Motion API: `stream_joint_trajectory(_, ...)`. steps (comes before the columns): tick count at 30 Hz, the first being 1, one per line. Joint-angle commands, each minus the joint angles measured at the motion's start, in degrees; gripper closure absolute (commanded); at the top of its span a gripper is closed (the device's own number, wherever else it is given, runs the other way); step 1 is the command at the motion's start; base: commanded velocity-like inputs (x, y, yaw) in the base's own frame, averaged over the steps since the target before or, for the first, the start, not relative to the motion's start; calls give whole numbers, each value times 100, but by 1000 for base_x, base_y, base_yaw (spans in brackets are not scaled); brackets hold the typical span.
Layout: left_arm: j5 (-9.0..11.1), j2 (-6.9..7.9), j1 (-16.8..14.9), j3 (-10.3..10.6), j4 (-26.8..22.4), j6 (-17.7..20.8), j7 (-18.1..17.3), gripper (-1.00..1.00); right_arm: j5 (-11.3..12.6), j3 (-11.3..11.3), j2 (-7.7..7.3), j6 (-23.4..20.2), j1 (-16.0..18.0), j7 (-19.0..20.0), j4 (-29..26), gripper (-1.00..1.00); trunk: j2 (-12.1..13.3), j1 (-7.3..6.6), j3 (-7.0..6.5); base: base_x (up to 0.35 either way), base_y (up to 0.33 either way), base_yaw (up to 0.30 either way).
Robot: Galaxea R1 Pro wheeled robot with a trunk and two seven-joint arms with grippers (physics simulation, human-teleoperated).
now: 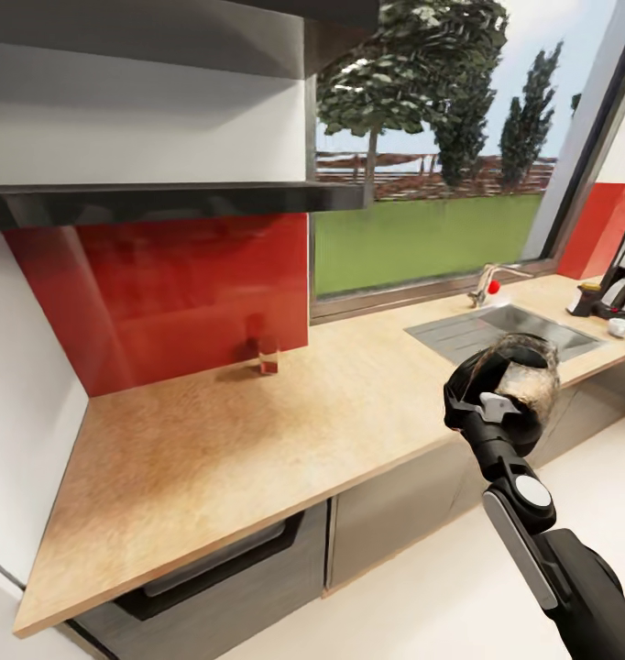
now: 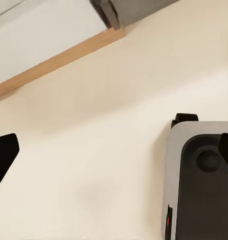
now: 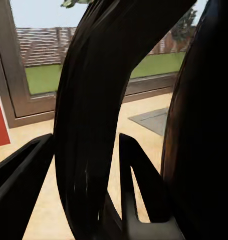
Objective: Set up a coffee station on the kitchen countertop: keep the coffee maker on the countertop, move the bottle of coffee from the kitchen shelf to the counter next to the coffee maker, place a paper coffee filter on top of the coffee maker, put the saucer next to the coffee maker with the coffee cup on the saucer, and place the electric kettle next to the coffee maker.
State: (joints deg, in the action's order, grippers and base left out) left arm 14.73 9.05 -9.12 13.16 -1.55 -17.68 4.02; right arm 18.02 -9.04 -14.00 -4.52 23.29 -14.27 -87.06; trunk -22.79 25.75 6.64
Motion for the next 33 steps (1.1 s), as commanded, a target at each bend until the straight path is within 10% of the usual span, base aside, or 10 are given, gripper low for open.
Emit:
stream_joint_trajectory(1,39,1,-2,52,-2,-16,20,-100,17,-19,-6,-23,9,-49,-8,100,-13,3,12,5,-3,-263)
stream_joint_trajectory(33,39,1,-2,53,1,-18,28,-100,17,-27,-6,-23,9,-49,5,100,-13,3,12,93,-90,-264)
